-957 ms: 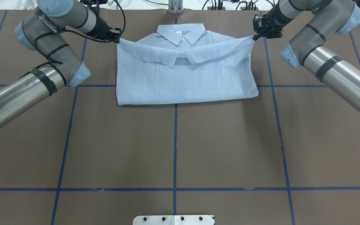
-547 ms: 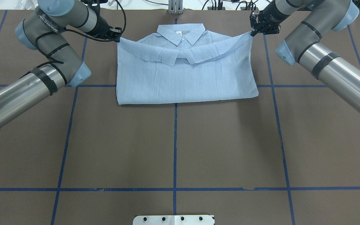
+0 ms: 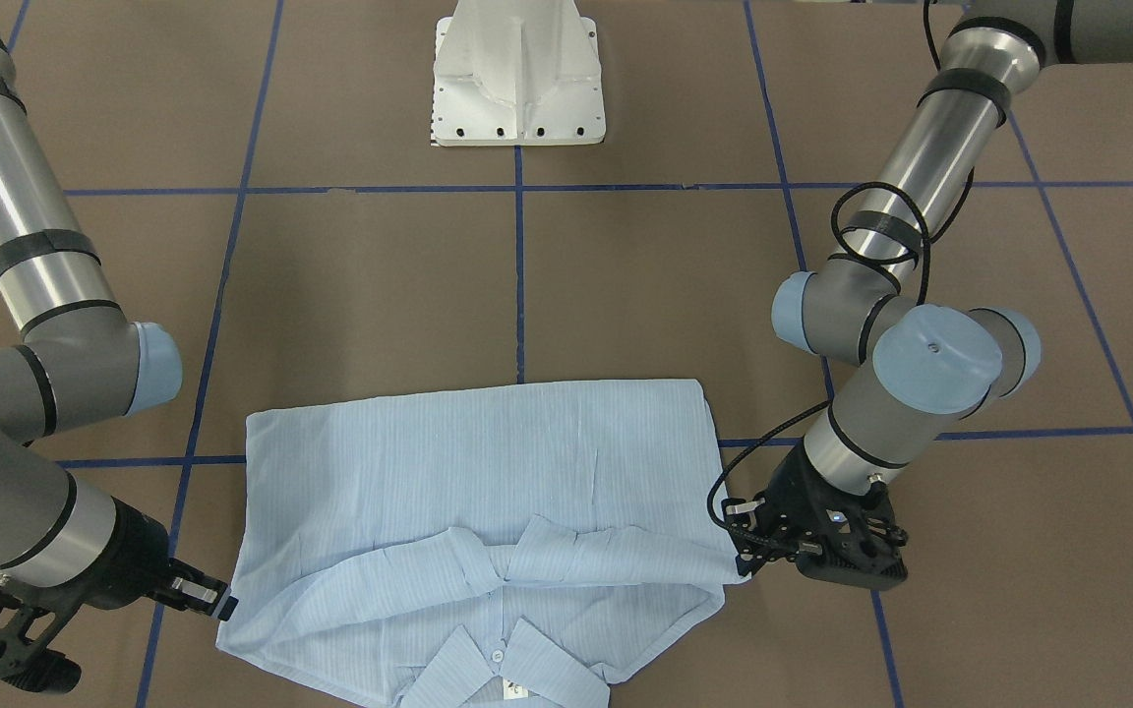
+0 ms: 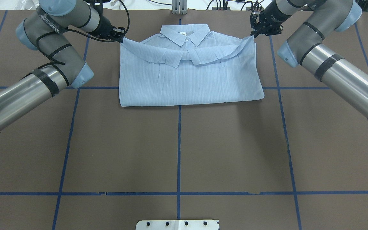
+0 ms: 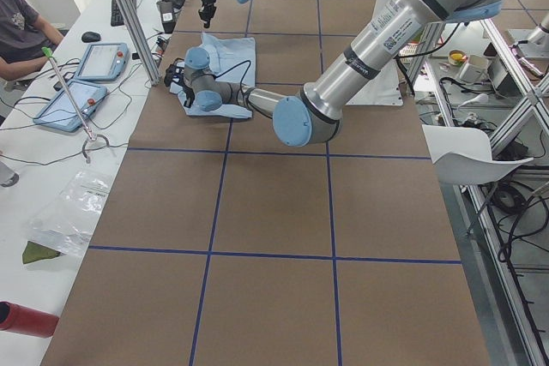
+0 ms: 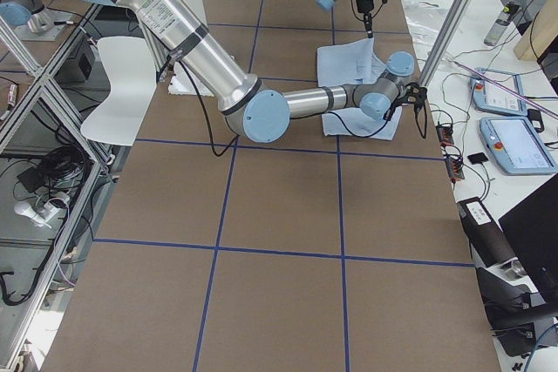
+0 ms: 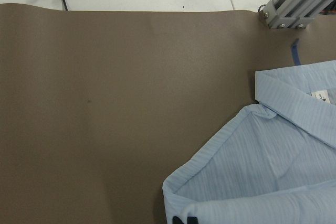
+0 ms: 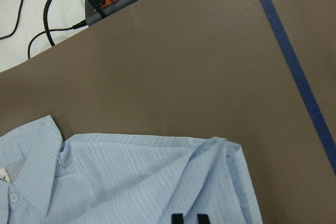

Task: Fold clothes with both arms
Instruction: 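Lay the hem down near the collar and open both grippers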

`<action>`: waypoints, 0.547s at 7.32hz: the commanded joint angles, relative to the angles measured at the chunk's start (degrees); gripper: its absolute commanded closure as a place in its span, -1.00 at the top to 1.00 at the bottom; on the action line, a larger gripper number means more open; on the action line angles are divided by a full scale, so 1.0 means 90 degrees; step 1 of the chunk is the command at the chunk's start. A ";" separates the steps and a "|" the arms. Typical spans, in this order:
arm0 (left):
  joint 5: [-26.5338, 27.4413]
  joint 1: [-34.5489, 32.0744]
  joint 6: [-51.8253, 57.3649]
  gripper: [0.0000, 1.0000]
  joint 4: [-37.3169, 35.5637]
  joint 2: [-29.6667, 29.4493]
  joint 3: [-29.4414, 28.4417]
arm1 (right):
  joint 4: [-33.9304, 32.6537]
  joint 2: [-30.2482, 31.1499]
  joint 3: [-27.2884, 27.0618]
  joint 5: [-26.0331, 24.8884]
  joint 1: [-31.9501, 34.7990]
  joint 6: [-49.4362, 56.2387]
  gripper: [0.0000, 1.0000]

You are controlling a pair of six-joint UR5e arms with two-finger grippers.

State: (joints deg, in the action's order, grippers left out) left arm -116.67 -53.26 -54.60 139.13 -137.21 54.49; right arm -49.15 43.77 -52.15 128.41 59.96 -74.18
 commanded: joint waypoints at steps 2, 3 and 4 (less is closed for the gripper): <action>0.0092 0.0000 -0.0133 0.98 0.0000 0.0050 0.0010 | -0.0007 0.0620 -0.0558 0.0049 -0.0002 0.0741 1.00; 0.0092 -0.0010 -0.0337 0.98 0.0010 0.0069 0.0020 | -0.0008 0.1002 -0.1114 0.0068 -0.0041 0.0723 1.00; 0.0092 -0.0010 -0.0378 0.98 -0.0010 0.0079 0.0098 | 0.0002 0.1412 -0.1623 0.0213 -0.0206 0.0694 1.00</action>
State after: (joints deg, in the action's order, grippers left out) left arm -115.87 -53.31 -56.96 139.15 -136.64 54.81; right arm -49.19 51.88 -60.92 129.25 59.37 -68.02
